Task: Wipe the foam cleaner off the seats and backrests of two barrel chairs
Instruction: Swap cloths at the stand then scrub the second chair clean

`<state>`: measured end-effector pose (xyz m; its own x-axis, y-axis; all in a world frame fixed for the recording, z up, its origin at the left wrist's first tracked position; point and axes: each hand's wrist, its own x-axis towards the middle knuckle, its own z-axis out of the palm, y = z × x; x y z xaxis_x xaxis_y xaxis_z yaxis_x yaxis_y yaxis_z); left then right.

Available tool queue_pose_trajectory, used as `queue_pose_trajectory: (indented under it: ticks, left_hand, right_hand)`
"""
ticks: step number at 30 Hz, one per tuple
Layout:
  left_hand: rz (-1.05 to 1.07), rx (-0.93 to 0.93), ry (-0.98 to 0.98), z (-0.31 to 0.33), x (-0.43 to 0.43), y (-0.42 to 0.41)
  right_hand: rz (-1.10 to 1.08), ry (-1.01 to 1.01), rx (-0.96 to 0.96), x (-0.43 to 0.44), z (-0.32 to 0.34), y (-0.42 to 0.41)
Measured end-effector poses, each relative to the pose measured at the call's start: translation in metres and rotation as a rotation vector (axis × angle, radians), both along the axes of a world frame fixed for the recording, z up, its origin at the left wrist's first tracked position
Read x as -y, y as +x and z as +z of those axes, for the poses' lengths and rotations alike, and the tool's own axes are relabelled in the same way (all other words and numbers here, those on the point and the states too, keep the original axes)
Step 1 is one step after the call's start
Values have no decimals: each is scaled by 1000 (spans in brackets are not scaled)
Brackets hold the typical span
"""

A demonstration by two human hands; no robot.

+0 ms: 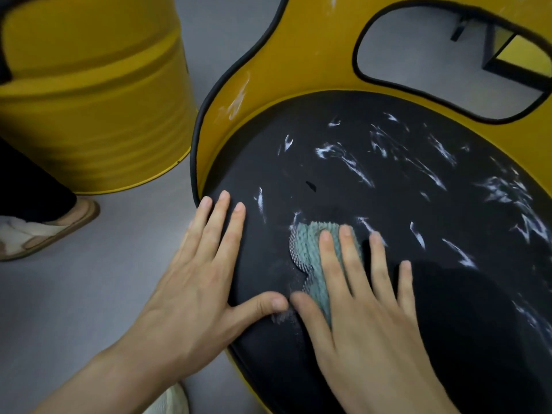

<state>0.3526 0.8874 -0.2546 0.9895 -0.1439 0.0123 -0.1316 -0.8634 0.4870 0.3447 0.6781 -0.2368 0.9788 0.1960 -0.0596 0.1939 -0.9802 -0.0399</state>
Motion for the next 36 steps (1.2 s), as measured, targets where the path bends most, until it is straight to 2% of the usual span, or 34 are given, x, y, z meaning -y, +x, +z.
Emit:
queue_pose_trajectory:
  ticks: [5,9,12,18,24,27,33,36]
  left_hand:
    - [-4,-23,57,4,0,0]
    - [13,-45,60,10,2,7]
    - [16,-58,52,12,3,11]
    - [-14,-86,74,13,1,14]
    - [-29,-106,62,14,0,14]
    - [-24,-107,80,13,1,14]
    - [-23,-96,61,14,1,13]
    - [-23,-91,61,13,1,14]
  right_hand:
    - [36,-33,2,15,-1,-24]
    - [24,-18,-86,-2,8,15]
    - [36,-11,-84,-6,10,28]
    - [53,-17,-49,14,4,-15]
    - [65,-4,-133,-13,13,38]
    - [82,-2,-95,-19,16,54]
    - [153,-43,-88,14,6,-5]
    - [177,-36,-68,13,4,1]
